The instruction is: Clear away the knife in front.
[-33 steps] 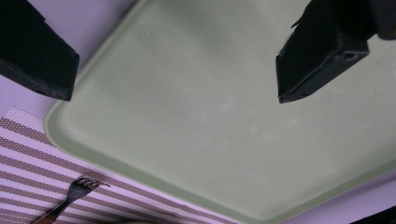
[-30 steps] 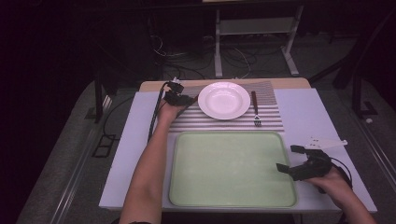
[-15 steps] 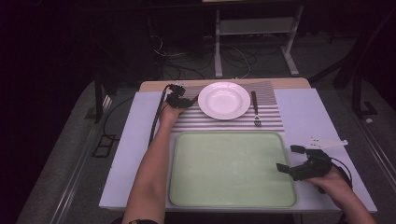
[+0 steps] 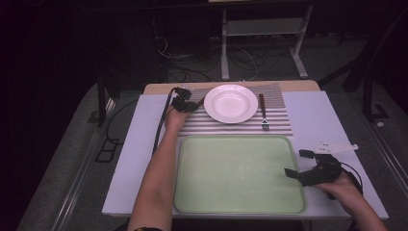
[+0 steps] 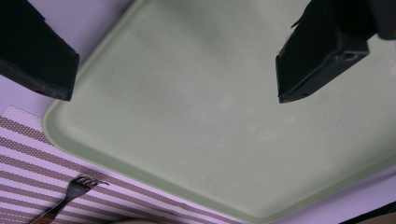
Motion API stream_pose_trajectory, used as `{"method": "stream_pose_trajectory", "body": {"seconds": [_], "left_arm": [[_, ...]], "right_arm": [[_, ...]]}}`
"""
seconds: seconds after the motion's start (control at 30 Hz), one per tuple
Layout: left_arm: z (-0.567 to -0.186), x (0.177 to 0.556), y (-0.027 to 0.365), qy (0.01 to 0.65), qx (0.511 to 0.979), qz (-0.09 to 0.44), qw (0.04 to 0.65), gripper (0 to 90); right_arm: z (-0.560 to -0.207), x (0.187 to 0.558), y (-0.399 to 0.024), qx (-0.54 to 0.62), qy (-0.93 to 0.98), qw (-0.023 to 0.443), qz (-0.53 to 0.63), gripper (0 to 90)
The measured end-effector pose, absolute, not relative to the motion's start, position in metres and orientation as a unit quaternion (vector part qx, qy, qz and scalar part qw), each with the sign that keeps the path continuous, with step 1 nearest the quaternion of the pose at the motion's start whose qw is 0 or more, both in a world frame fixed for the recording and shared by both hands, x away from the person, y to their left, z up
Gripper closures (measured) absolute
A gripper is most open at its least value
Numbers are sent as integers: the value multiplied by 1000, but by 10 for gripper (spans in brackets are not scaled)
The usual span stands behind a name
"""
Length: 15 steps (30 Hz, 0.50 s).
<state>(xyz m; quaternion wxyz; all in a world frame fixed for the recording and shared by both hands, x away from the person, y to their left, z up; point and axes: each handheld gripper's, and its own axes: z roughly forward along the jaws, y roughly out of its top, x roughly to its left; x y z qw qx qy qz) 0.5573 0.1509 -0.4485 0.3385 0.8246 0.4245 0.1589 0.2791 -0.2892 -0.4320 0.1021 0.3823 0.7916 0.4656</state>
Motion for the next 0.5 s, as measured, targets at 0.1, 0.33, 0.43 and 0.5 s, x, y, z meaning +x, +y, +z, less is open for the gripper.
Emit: {"method": "stream_pose_trajectory", "body": {"seconds": [0.1,0.33,0.43,0.5], "left_arm": [[-449,557,151,428,822,156,342,768],[-449,558,152,428,821,154,345,771],[-449,558,153,430,820,152,345,771],[-449,559,153,438,815,147,349,772]], "right_arm": [[-432,279,-289,382,791,102,466,0],[-432,279,-290,383,791,101,466,0],[-432,279,-290,383,791,101,466,0],[-432,279,-290,383,791,101,466,0]]}}
